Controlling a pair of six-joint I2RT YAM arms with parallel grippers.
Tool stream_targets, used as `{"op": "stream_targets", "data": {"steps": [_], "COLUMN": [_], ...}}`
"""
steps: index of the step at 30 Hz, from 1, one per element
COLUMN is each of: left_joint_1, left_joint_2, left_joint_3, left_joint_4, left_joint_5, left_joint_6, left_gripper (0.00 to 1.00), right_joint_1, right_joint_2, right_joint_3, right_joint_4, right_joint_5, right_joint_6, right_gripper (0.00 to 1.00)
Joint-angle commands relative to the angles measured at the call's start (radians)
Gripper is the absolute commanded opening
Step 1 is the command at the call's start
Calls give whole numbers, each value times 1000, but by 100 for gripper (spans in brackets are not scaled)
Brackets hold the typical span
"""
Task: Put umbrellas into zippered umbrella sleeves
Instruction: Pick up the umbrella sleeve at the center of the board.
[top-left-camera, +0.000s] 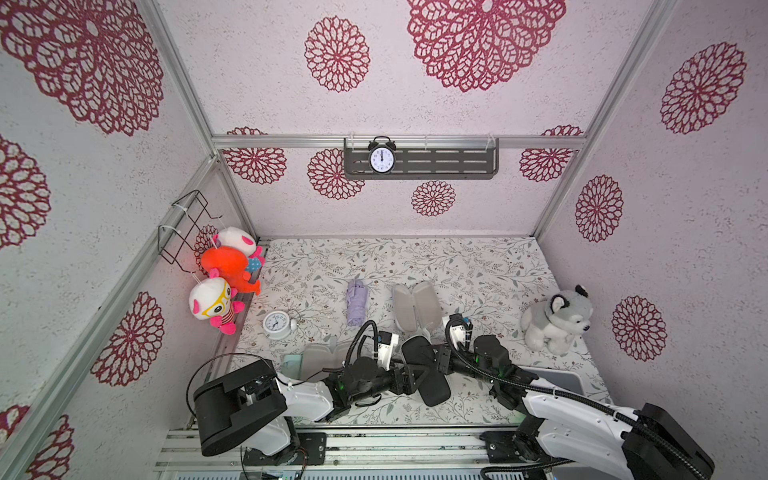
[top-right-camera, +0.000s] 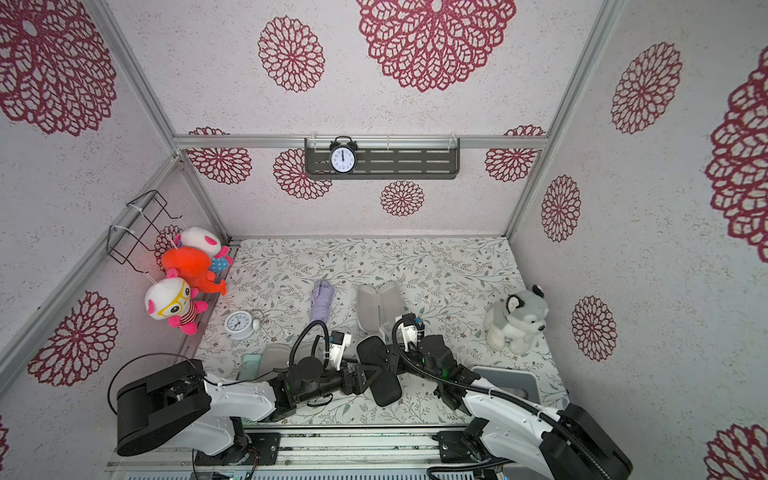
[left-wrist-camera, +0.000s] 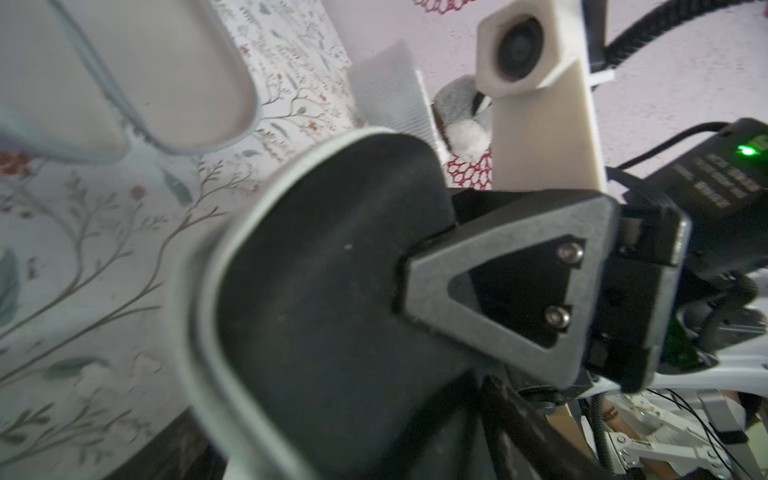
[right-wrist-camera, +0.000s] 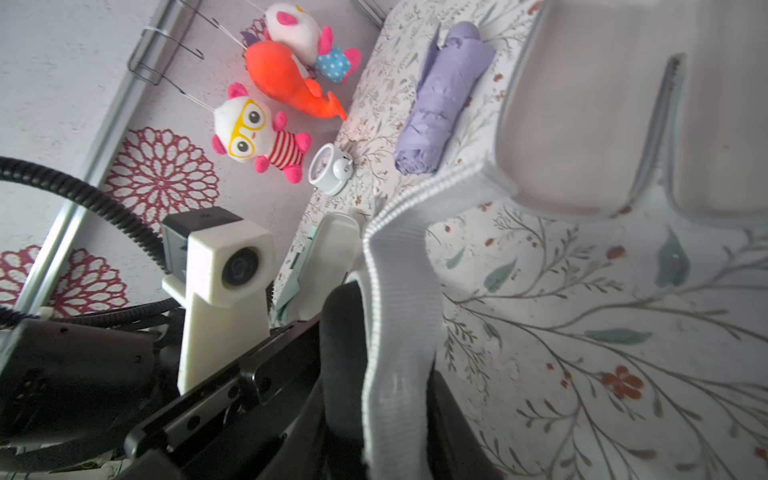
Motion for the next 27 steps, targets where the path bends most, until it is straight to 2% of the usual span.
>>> {"op": "stream_targets", "data": {"steps": [1, 4, 6, 8, 12, 14, 15, 16, 17, 20, 21, 23, 25, 27], "left_joint_1": [-7, -7, -8, 3, 0, 3, 1, -9, -16, -16, -13, -13, -19, -28], "left_joint_2": [-5, 38, 81, 88, -15, -97, -125, -137, -136, -120, -127, -164, -188, -197], "left_joint_3": [20, 35, 34, 34, 17, 6, 14, 27, 36, 16, 4, 9, 27, 33], "left_joint_4": [147, 253, 365, 403, 281, 195, 135, 92, 83, 163, 179, 119, 56, 62], "left_joint_5": [24, 75, 81, 85, 21, 2, 0, -9, 2, 9, 3, -20, -14, -7], "left_joint_6": [67, 55, 41, 29, 80, 109, 124, 138, 141, 126, 125, 131, 151, 153], "left_gripper": [92, 91, 81, 73, 72, 67, 64, 55, 51, 50, 46, 40, 39, 34], "right_joint_1": [19, 27, 41, 66, 101, 104, 105, 110, 117, 124, 124, 128, 134, 140], "right_joint_2": [-31, -24, -5, 5, -18, -40, -46, -47, -46, -50, -54, -57, -51, -39], "right_joint_3": [70, 61, 70, 77, 64, 38, 27, 20, 13, 0, -3, -6, -3, -5], "right_joint_4": [173, 264, 297, 293, 244, 236, 236, 237, 240, 255, 258, 261, 267, 281], "right_joint_5": [-48, -66, -81, -66, -29, -10, -1, 4, 8, 12, 16, 19, 21, 25], "right_joint_6": [24, 66, 77, 62, 32, 34, 35, 36, 36, 36, 36, 37, 38, 36], "right_gripper": [0, 0, 0, 0, 0, 0, 0, 0, 0, 0, 0, 0, 0, 0]}}
